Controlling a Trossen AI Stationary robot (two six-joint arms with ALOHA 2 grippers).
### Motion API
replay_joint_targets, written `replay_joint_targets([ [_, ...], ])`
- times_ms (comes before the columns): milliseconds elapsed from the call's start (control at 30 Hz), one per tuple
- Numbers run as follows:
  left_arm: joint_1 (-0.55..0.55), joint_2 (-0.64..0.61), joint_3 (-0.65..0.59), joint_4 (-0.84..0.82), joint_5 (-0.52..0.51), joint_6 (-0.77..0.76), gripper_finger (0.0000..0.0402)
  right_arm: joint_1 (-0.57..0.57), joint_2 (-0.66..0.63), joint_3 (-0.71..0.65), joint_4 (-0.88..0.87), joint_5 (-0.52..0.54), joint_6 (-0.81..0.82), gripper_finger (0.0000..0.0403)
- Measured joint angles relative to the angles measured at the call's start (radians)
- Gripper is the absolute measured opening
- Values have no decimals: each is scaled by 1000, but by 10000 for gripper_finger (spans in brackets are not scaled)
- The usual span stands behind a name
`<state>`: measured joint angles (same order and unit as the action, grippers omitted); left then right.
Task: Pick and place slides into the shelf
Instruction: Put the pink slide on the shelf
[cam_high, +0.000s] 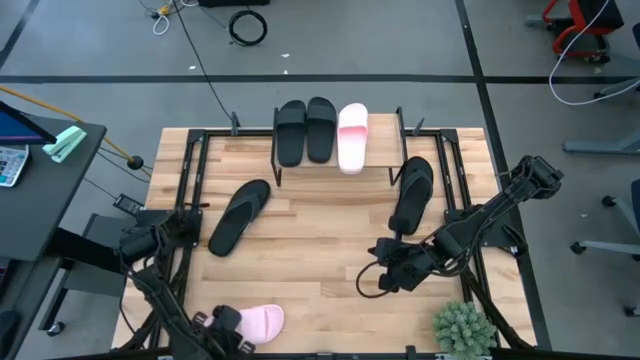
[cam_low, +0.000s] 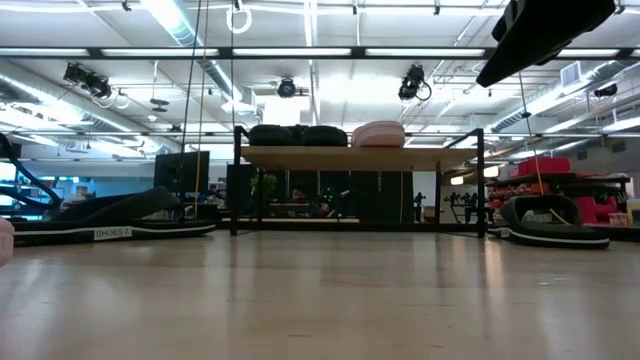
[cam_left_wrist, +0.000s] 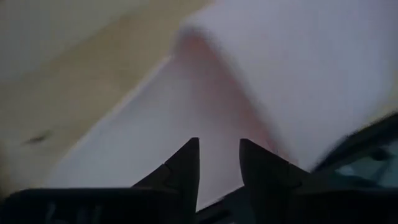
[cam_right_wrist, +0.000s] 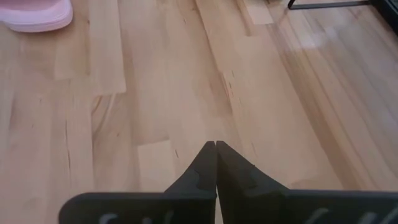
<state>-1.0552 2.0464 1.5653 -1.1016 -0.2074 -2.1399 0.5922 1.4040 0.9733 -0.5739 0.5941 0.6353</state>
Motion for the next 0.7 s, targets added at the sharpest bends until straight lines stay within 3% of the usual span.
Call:
replay_joint_targets([
  [267, 108, 0, 8, 54, -239, 202, 99, 0, 0, 0, -1, 0, -16, 3],
  [367, 171, 0, 6, 57, -219, 300, 100, 0, 0, 0, -2, 0, -17, 3],
  [500, 248, 0, 14, 70, -114, 471, 102, 2, 0, 0, -5, -2, -18, 3],
  [700, 291, 0, 118, 153, -85, 652, 93, 33, 0, 0, -28, -5, -18, 3],
])
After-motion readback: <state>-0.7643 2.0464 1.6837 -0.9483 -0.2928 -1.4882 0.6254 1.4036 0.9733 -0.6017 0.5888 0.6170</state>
